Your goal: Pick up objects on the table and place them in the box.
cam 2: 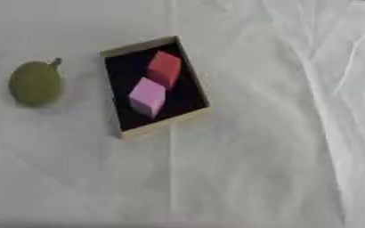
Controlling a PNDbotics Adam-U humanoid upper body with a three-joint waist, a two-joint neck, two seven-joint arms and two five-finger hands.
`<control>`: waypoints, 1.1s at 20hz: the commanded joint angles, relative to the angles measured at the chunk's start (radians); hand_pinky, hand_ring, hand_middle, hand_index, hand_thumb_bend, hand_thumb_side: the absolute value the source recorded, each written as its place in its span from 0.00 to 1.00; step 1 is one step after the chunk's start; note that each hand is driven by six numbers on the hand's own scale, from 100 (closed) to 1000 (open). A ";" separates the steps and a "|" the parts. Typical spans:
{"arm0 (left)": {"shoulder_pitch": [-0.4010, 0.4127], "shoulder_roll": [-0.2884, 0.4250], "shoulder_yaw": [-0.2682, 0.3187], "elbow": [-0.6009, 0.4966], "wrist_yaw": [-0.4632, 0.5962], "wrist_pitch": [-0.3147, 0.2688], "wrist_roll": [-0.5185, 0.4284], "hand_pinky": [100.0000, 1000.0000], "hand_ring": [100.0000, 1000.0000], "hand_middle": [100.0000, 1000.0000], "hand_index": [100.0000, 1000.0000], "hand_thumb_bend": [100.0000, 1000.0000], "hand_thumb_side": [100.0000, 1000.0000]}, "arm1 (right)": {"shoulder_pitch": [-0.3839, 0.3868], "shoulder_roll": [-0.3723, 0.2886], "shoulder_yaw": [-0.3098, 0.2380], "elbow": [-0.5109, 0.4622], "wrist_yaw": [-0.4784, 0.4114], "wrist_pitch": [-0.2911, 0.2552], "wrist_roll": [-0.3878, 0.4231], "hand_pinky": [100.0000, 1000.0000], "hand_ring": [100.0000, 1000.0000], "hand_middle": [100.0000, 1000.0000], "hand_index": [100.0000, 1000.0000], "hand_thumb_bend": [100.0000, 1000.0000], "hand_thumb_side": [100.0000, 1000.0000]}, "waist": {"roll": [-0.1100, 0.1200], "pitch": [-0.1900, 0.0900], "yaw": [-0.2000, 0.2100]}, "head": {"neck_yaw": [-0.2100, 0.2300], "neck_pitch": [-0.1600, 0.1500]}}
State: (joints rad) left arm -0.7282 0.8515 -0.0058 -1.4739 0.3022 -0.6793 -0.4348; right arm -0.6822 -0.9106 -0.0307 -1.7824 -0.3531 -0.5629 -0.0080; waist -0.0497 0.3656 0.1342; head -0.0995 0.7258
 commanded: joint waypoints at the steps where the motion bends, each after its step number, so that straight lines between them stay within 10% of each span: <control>1: -0.009 0.064 -0.025 -0.012 -0.096 -0.196 -0.217 0.86 0.93 0.87 0.91 0.00 0.21 | -0.010 -0.031 -0.019 -0.018 -0.002 0.001 -0.004 0.87 0.83 0.79 0.85 0.00 0.24 | 0.004 -0.019 -0.004 | -0.004 0.000; 22: -0.156 0.054 -0.306 0.048 -0.420 -0.228 -0.472 0.91 0.97 0.90 0.93 0.00 0.22 | -0.050 0.020 -0.014 -0.036 -0.024 0.045 -0.001 0.87 0.83 0.79 0.84 0.00 0.25 | 0.008 -0.028 -0.002 | 0.024 -0.008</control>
State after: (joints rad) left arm -0.8644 0.8877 -0.3052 -1.4239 -0.1097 -0.5578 -0.5564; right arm -0.7146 -0.8720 -0.0355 -1.8064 -0.3693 -0.5217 -0.0104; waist -0.0459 0.3646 0.1310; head -0.0729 0.7132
